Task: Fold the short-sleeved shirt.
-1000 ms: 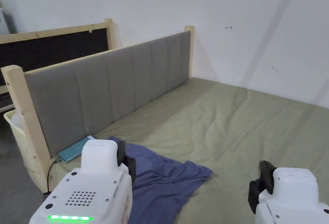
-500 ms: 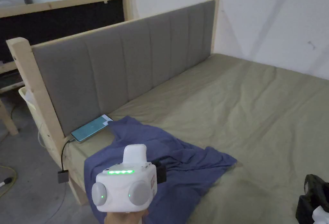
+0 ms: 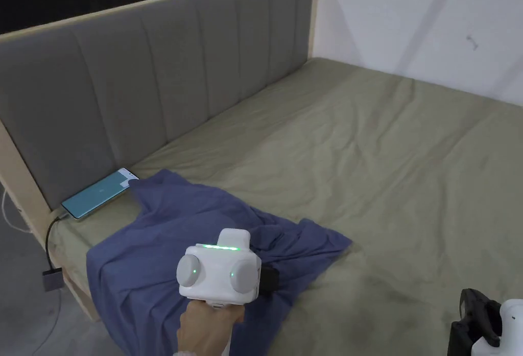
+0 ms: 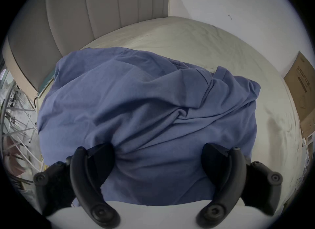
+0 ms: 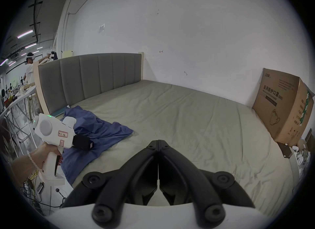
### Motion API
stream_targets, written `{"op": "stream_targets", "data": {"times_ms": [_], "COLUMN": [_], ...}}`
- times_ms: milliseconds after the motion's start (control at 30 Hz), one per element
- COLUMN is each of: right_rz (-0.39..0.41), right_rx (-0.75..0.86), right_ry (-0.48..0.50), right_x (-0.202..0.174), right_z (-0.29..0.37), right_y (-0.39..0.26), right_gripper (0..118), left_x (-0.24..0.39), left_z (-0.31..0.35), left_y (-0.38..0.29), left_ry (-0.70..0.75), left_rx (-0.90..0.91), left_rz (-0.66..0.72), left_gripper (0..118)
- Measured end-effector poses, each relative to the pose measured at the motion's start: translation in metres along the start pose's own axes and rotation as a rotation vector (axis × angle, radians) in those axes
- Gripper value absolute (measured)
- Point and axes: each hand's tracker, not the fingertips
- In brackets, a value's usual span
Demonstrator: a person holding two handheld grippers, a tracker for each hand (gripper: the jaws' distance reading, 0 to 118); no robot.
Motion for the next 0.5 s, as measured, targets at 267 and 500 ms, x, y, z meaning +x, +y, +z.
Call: {"op": "stream_targets", "data": {"times_ms": [267, 500], "right_rz": [-0.061, -0.105], "right_rx": [-0.041, -0.051], "right_ry": [-0.006, -0.043], "right_x": [0.013, 0.039], "right_z": [-0.001, 0.010], "right_y": [-0.008, -0.013], "right_gripper": [0, 0], "left_x": [-0.018, -0.050], "left_z": [0.009, 0.016], "left_y": [0.007, 0.017], "left_ry": [0.059, -0.146], "left_rx": [0.043, 0.011], "left_rz": [0.105, 0.394], "left_gripper": [4, 4]}}
